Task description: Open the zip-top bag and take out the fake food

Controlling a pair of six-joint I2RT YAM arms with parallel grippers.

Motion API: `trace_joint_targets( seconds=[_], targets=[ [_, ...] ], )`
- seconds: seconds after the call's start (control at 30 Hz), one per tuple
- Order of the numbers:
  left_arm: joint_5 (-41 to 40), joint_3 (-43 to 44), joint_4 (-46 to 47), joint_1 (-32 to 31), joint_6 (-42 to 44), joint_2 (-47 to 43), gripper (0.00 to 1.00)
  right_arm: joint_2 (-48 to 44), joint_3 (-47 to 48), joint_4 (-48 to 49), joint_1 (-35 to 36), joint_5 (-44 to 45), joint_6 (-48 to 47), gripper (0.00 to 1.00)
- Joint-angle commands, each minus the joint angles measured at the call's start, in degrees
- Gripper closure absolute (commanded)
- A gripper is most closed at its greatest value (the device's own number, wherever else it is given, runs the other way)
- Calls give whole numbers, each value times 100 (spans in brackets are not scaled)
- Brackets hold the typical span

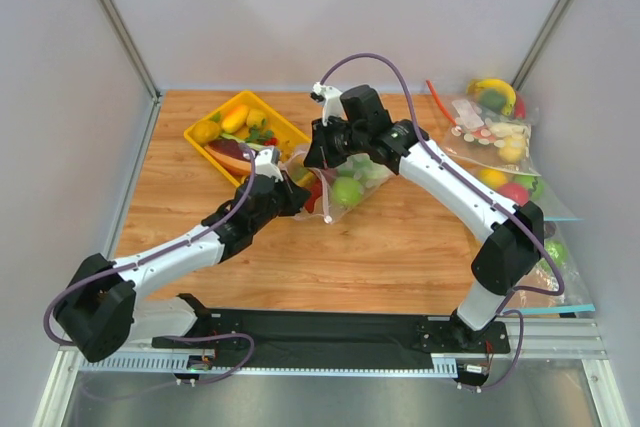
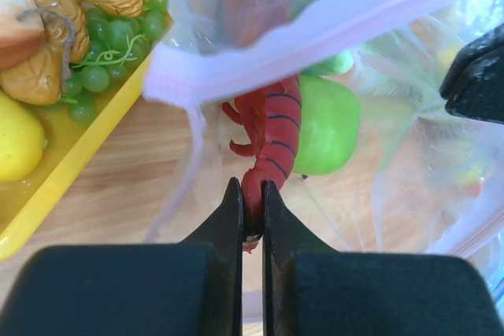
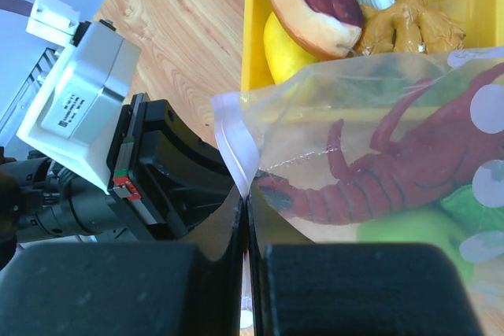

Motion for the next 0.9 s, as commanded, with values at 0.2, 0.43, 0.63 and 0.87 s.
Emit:
trace_joint_targets(
  seconds=[0.2, 0.43, 0.63, 0.87],
  targets=[
    [420, 207, 164, 17, 111, -314, 100, 35, 62, -127, 94, 353, -211, 100],
    [737, 76, -56, 517, -284, -761, 100, -9, -43, -382, 94, 968, -554, 100],
    [1852, -136, 224, 1256, -750, -824, 100, -62, -149, -470, 86, 1066, -660, 100],
    [3347, 119, 146, 1537, -996, -516, 100, 53, -149, -478, 94, 1443, -642, 100]
  ],
)
